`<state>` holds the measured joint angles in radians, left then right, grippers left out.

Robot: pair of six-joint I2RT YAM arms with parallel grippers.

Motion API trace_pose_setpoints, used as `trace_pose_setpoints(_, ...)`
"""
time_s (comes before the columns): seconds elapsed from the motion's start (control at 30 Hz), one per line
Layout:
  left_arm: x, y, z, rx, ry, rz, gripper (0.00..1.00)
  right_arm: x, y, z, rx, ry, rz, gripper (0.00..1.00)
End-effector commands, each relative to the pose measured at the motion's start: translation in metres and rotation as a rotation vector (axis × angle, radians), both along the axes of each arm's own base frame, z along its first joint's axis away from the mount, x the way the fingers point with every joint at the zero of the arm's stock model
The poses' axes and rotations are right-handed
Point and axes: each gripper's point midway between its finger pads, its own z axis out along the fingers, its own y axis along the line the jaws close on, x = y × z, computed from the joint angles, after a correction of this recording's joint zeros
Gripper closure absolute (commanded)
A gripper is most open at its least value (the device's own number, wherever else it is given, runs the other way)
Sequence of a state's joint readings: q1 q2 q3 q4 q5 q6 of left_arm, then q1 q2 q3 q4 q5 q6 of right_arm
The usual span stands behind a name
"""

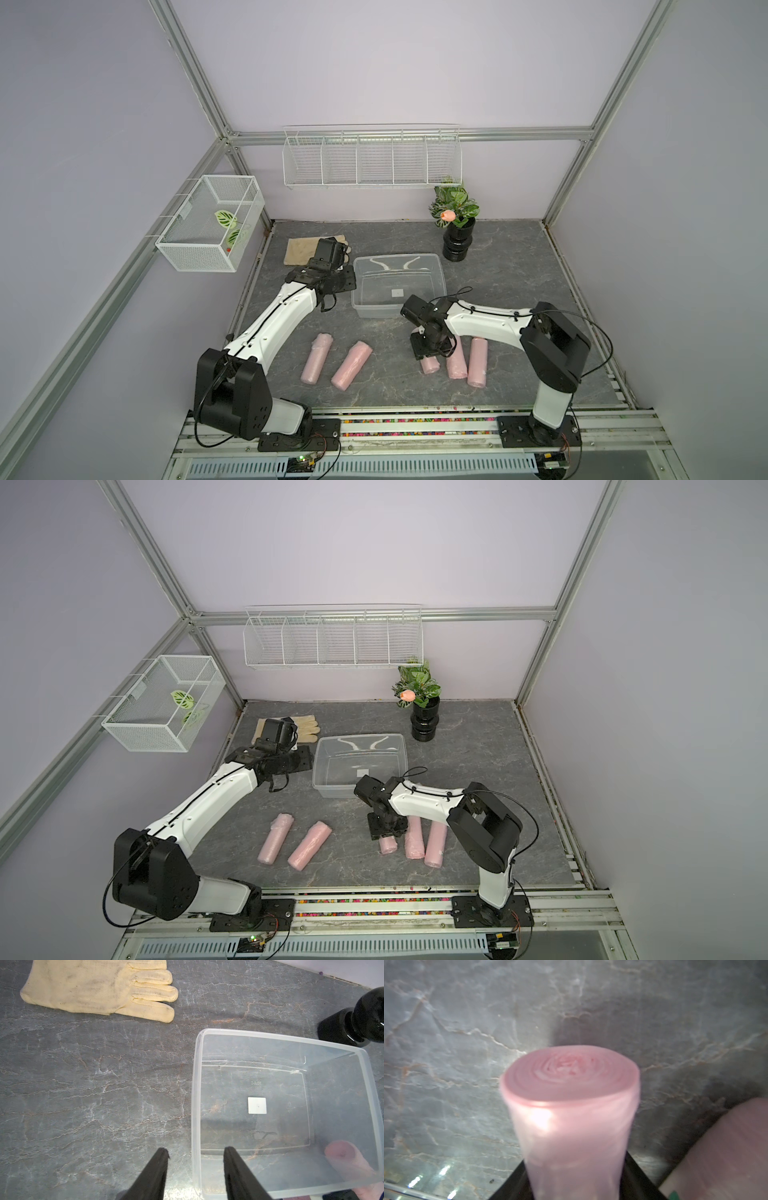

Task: Put the roll of trash bags into the storage box
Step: Pick up the roll of trash bags from the center of the board, then place the roll of trash bags in the storage box.

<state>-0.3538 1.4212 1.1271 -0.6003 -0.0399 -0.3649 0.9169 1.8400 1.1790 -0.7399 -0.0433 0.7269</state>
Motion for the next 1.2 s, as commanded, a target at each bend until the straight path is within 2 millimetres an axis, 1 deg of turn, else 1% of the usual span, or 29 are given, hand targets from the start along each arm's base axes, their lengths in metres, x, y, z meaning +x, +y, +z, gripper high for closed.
trace_pose_setpoints(0.0,-0.001,-0.001,-0.002,-0.006,-0.001,0.003,0.51,0.001,-0.005,0.002,-0.019,-0.024,-0.027,0.47)
trace_pose_setpoints(0.17,-0.001,-0.002,-0.004,-0.007,0.001,-0.001,0.51,0.004,-0.004,0.010,-0.019,-0.041,-0.018,0.47)
trace_pose_setpoints(0.3,-0.001,-0.003,-0.005,-0.013,0.004,-0.006,0.51,0.004,-0.002,0.011,-0.022,-0.032,-0.004,0.49)
trace_pose_setpoints(0.37,-0.001,-0.003,-0.004,-0.012,0.003,-0.007,0.51,0.005,0.001,0.017,-0.010,-0.039,-0.001,0.49)
trace_pose_setpoints(0.47,0.000,-0.003,-0.002,-0.009,-0.004,-0.004,0.51,0.005,0.004,0.032,0.007,-0.060,0.005,0.49)
trace_pose_setpoints(0.57,0.002,-0.003,-0.001,-0.008,-0.009,-0.003,0.50,0.008,0.009,0.052,0.034,-0.084,0.017,0.50)
trace_pose_setpoints(0.7,0.004,-0.002,-0.001,-0.009,-0.010,0.006,0.50,0.017,0.025,0.090,0.119,-0.135,0.034,0.50)
trace_pose_setpoints(0.8,0.004,0.001,-0.001,-0.006,-0.010,0.032,0.50,0.028,0.038,0.122,0.179,-0.174,0.055,0.50)
trace_pose_setpoints(0.9,0.005,0.006,0.001,0.009,-0.022,0.062,0.49,0.047,0.051,0.148,0.248,-0.213,0.055,0.51)
trace_pose_setpoints(1.0,0.006,0.011,0.005,0.013,-0.041,0.085,0.49,0.070,0.063,0.159,0.315,-0.232,0.042,0.52)
trace_pose_setpoints(1.07,0.006,0.012,0.007,0.008,-0.052,0.094,0.49,0.086,0.073,0.162,0.368,-0.232,0.030,0.53)
trace_pose_setpoints(1.17,0.007,0.014,0.008,0.004,-0.067,0.111,0.48,0.112,0.085,0.156,0.417,-0.224,-0.004,0.54)
